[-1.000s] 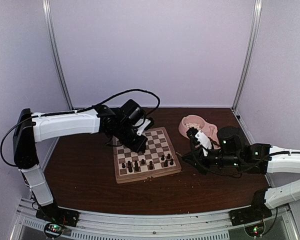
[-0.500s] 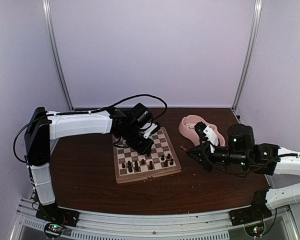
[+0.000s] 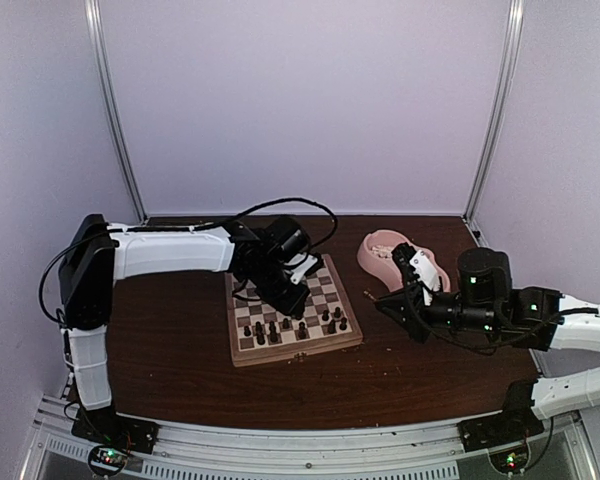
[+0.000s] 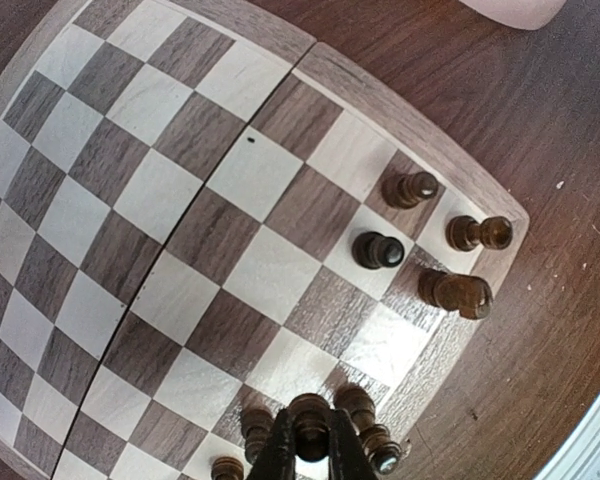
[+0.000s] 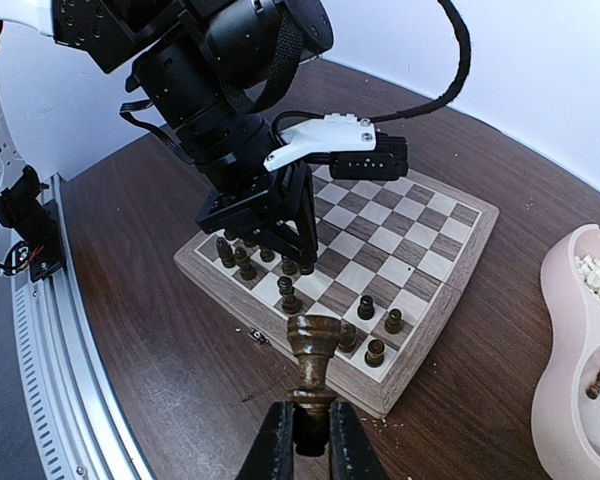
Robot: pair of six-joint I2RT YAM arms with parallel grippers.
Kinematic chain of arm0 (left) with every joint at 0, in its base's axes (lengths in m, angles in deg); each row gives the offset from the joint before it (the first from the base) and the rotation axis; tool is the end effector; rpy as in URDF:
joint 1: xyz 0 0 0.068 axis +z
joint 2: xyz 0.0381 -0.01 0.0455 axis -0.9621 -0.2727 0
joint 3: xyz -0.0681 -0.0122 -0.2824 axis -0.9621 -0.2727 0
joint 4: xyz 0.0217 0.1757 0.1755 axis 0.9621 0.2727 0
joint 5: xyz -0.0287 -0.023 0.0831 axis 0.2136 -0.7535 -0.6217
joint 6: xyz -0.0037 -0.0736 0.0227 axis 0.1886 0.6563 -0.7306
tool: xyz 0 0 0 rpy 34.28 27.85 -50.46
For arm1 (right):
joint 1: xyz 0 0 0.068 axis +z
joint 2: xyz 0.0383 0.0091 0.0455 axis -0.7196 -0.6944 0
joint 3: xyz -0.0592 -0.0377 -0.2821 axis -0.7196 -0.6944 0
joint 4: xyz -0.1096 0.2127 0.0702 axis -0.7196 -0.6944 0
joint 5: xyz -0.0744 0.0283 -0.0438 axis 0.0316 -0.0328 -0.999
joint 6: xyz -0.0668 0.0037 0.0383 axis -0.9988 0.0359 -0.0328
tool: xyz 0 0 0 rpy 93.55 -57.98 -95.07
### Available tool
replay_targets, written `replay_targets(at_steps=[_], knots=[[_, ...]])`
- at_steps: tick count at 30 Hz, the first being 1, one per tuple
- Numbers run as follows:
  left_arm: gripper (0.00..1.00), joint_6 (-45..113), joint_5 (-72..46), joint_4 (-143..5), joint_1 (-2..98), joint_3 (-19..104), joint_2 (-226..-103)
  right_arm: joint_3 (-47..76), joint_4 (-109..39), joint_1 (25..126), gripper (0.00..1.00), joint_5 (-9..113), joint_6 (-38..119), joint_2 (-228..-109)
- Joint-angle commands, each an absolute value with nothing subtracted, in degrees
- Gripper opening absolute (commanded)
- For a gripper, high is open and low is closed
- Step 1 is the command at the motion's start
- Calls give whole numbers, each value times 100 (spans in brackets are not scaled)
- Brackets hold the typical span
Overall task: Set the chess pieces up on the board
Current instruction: Place the pawn on d7.
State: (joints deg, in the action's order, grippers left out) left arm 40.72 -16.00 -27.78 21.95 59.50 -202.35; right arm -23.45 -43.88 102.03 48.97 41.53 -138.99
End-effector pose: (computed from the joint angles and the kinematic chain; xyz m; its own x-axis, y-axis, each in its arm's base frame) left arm 0.2598 -0.3449 0.2060 -0.7755 0.4899 -0.3983 0.5983 0.7716 -0.2160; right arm 0.1141 0.1796 0.2817 -0.3401 -0.2642 -0.9025 -0.8326 0.5307 0.1584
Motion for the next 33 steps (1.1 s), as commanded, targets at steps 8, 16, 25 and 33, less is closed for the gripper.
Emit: replay_targets(at_steps=[8, 16, 25, 33], knots=[[4, 3960, -1600, -3114, 2179, 5976, -20527, -2427, -4475, 10210, 0, 4794, 4156, -13743], [5, 3951, -1662, -3162, 2179, 5994, -20619, -2454, -4435, 10209, 0, 4787, 4160, -13773], [13, 3949, -1684, -3152, 2179, 5970, -20644, -2465, -4420, 10209, 0, 4779, 4143, -13814], [22, 3951, -1682, -3134, 2181, 5976, -20666, -2468, -4413, 10209, 0, 4777, 4135, -13822]])
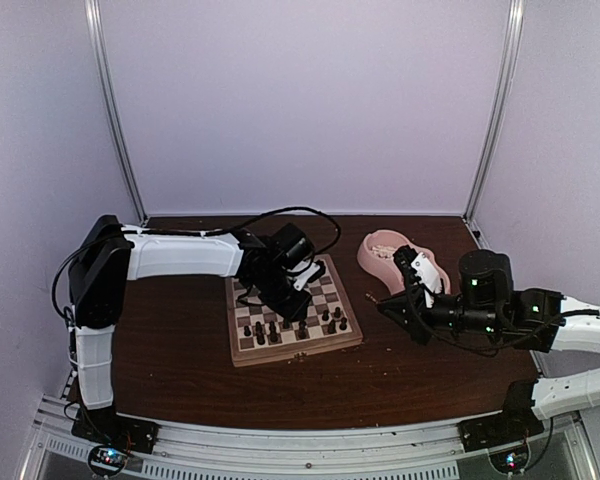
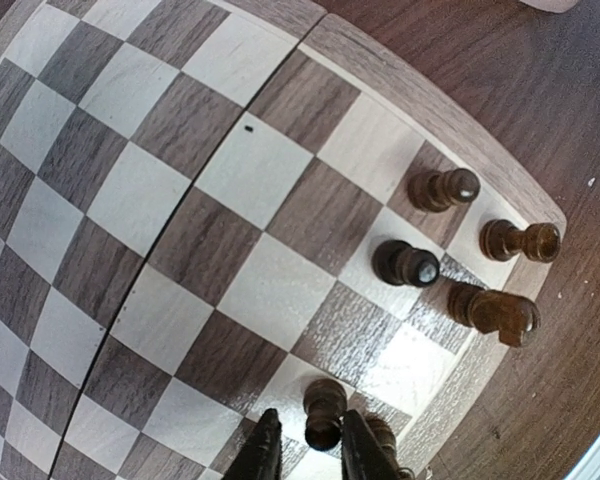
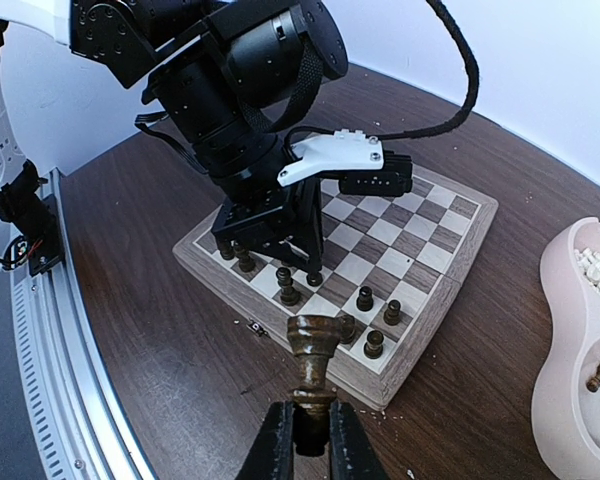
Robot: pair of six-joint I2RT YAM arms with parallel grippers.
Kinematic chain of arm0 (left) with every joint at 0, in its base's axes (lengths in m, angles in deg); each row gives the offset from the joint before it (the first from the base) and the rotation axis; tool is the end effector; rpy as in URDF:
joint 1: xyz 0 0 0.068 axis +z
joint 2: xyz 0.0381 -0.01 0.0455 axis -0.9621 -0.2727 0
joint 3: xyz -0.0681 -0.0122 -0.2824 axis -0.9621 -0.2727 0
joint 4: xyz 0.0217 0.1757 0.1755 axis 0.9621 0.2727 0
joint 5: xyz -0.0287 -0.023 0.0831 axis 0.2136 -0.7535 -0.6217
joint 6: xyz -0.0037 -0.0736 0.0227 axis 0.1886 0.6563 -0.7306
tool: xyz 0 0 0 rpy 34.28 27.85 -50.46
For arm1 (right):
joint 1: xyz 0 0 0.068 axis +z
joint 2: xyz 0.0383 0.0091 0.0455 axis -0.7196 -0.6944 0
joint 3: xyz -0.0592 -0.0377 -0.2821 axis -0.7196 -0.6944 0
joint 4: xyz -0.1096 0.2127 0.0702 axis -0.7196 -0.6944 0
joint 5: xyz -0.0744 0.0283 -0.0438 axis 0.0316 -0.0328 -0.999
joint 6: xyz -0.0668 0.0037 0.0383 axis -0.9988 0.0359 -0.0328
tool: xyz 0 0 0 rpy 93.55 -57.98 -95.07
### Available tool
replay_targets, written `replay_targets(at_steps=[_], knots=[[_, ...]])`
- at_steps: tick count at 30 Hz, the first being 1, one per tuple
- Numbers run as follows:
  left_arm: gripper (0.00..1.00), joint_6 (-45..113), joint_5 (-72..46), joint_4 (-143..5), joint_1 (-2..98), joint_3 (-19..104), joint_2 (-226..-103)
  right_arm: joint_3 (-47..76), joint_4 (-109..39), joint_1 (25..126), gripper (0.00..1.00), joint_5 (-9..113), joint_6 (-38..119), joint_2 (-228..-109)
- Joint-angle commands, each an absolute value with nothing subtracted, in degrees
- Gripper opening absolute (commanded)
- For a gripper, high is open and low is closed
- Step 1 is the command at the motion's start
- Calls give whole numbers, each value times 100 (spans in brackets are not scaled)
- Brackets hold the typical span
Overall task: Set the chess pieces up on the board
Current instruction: Place the pawn on d7.
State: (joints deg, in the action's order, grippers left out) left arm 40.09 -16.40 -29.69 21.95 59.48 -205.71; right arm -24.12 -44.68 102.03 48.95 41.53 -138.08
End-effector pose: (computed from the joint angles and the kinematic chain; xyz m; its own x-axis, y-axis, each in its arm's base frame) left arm 0.2657 -0.3516 0.1835 -0.7746 0.5054 -0.3803 0.6023 0.7729 -0.1996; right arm 0.1118 0.1762 0.2787 -0.3450 -0.2715 -0.8985 -0.8316 0.5323 0.1585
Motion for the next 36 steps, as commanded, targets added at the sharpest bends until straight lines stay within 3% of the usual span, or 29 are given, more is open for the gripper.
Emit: replay_targets(at_steps=[1, 5, 13, 36], knots=[[23, 3953, -1681, -3128, 2184, 5982, -20665, -2466, -4411, 10209, 0, 4780, 4130, -13829], [22, 3947, -1680, -3108, 2179, 6003, -20665, -2466, -4411, 10209, 0, 4783, 4125, -13830], [10, 3931, -1616, -3029, 2180, 6020, -20670, -2440, -4430, 10205, 0, 4763, 4117, -13831], [9, 3852, -1720, -2775, 2170, 6053, -20476, -2421, -4414, 10208, 0, 4779, 4108, -13843]])
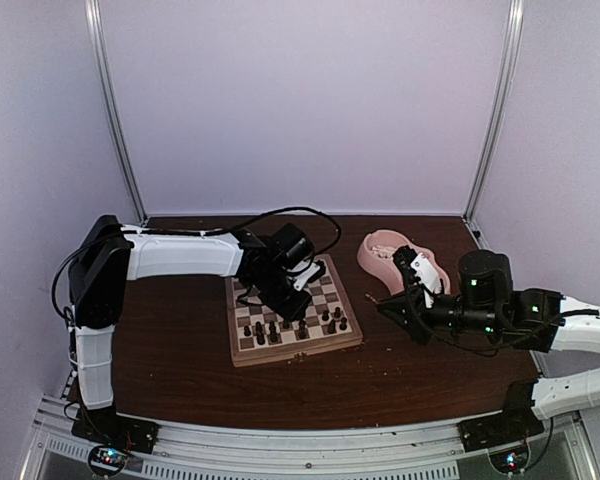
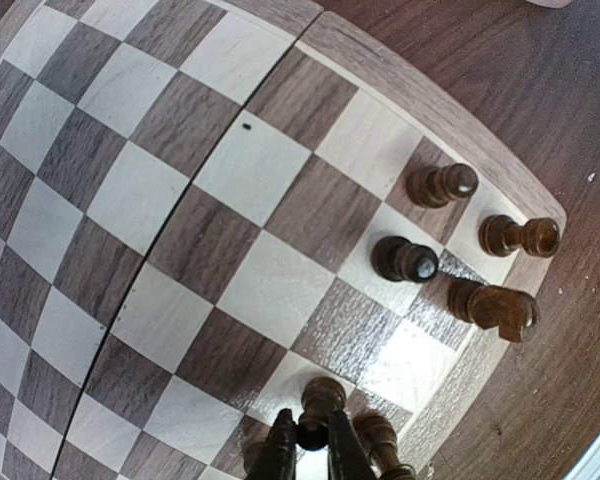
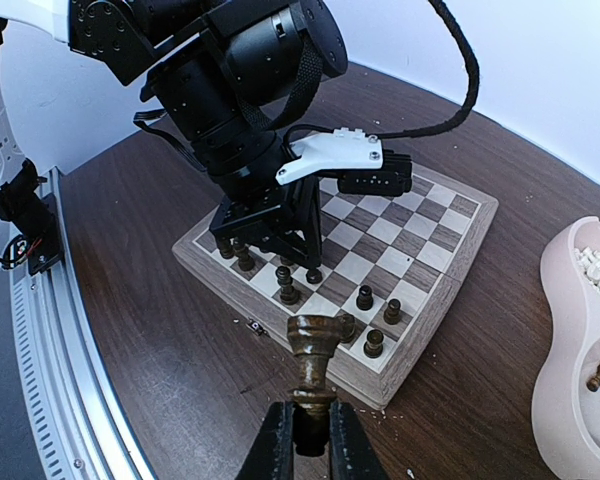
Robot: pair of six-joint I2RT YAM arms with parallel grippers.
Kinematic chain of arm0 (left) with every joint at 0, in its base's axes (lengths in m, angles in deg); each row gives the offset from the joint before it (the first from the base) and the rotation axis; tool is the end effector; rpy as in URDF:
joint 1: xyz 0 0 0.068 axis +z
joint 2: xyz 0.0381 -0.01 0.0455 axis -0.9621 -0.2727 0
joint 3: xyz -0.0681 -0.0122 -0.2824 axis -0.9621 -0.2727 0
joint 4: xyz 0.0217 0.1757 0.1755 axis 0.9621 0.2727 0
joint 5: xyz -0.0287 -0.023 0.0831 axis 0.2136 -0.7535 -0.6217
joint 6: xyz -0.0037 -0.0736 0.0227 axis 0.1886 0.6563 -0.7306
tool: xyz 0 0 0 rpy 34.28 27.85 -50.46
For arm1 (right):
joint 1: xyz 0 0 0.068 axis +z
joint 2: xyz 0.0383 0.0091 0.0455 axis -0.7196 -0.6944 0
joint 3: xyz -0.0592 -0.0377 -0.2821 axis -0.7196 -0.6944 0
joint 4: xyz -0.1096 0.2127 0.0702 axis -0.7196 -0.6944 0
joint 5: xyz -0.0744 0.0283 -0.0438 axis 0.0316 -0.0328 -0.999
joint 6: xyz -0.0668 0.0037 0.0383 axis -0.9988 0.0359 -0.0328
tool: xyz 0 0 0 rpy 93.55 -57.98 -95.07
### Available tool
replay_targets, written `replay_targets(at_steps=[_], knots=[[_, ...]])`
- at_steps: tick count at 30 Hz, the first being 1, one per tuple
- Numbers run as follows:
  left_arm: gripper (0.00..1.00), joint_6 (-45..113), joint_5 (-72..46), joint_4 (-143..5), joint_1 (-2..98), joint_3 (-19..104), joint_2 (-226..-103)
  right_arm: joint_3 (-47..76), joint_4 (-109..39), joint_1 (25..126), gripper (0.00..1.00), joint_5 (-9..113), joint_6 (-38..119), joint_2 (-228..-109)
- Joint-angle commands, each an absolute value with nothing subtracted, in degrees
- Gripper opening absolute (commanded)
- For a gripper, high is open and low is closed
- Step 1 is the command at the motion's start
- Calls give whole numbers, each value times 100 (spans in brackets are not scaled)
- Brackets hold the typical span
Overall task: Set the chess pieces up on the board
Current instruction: Place the pawn on d7.
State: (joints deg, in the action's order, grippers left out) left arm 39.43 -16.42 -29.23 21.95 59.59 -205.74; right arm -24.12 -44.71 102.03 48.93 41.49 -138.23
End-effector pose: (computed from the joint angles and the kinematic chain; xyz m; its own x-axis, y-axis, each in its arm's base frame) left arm 0.2653 -0.3511 0.1833 -0.7691 0.5162 -0.3768 0.6103 0.7682 -0.1933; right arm 0.1121 0.1765 0.2781 -0.3460 -0.2741 -0.8973 -0.8314 0.5328 0.1578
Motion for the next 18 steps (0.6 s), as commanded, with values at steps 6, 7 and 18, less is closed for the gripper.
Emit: replay_targets(at_steps=[6, 7, 18], knots=[[9, 3829, -1769, -2566, 2170, 6198, -20459, -2387, -4398, 10209, 0, 4790, 4090, -13907], [9, 3826, -1782, -2542, 2170, 6211, -20444, -2381, -4389, 10209, 0, 4793, 4089, -13922], [9, 3800, -1824, -2467, 2171, 6255, -20407, -2343, -4352, 10209, 0, 4839, 4090, -14002]])
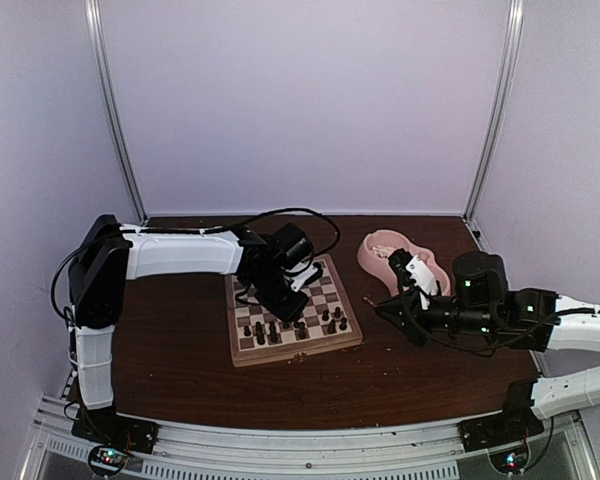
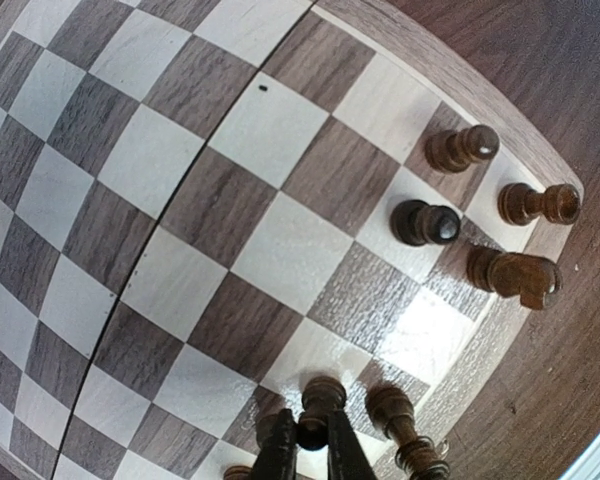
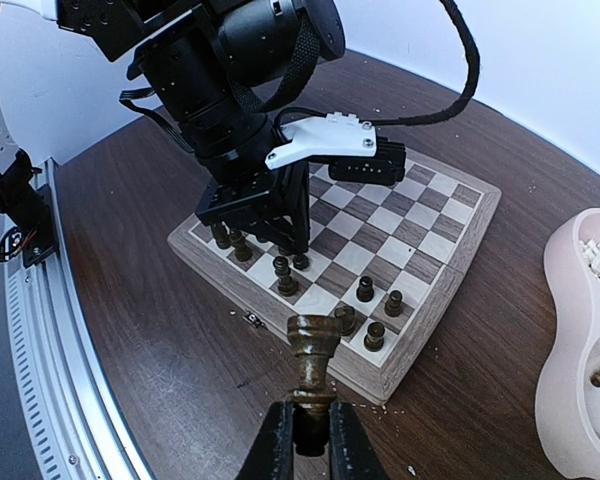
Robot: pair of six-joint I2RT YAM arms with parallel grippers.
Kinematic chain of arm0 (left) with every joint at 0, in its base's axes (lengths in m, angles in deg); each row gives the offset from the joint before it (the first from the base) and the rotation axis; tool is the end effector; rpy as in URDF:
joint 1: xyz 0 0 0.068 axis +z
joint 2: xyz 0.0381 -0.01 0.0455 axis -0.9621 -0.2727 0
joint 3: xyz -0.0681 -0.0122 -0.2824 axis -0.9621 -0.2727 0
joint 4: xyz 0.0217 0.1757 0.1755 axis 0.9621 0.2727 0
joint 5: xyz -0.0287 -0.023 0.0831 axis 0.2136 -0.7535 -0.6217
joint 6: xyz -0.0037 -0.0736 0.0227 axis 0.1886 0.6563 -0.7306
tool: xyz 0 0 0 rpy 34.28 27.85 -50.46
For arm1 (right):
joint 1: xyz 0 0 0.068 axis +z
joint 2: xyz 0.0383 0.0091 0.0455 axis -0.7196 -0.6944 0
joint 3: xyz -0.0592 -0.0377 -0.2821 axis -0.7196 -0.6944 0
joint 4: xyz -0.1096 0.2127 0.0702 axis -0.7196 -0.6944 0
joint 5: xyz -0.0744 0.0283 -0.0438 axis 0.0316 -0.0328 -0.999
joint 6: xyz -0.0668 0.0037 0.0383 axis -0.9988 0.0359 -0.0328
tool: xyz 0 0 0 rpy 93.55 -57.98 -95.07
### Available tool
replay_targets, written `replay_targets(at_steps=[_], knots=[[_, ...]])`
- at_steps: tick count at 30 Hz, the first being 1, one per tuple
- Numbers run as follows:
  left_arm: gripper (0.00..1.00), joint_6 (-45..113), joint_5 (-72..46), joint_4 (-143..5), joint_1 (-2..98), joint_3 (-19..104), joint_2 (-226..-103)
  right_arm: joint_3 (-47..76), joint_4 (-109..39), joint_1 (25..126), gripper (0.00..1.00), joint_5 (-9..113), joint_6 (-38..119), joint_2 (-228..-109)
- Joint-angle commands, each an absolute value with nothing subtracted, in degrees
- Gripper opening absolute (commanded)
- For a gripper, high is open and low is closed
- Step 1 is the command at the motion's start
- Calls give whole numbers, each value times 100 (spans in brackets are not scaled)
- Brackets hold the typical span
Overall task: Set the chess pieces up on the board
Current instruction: Place the pawn on d7.
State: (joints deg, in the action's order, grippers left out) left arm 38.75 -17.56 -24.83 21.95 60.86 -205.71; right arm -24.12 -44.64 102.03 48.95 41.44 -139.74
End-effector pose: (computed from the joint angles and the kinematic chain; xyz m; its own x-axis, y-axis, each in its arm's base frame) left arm 0.2627 -0.3457 0.1857 -0.7727 0.5386 -0.3360 0.6101 0.7762 -0.1588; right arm 0.1145 0.1801 0.2732 -0.3578 -0.2932 -0.8866 -0.8296 0.5356 0.1577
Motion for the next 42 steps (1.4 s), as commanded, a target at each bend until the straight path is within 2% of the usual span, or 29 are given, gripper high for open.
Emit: replay_targets(at_steps=[1, 39, 42], knots=[[9, 3794, -1835, -2467, 2170, 6269, -20429, -2336, -4348, 10209, 0, 4841, 4090, -14005], [10, 3823, -1753, -2581, 2169, 6322, -20765, -2360, -4369, 10209, 0, 4862, 4134, -13974], [13, 3834, -1768, -2581, 2164, 6306, -20779, -2354, -4362, 10209, 0, 4864, 4134, -13980]])
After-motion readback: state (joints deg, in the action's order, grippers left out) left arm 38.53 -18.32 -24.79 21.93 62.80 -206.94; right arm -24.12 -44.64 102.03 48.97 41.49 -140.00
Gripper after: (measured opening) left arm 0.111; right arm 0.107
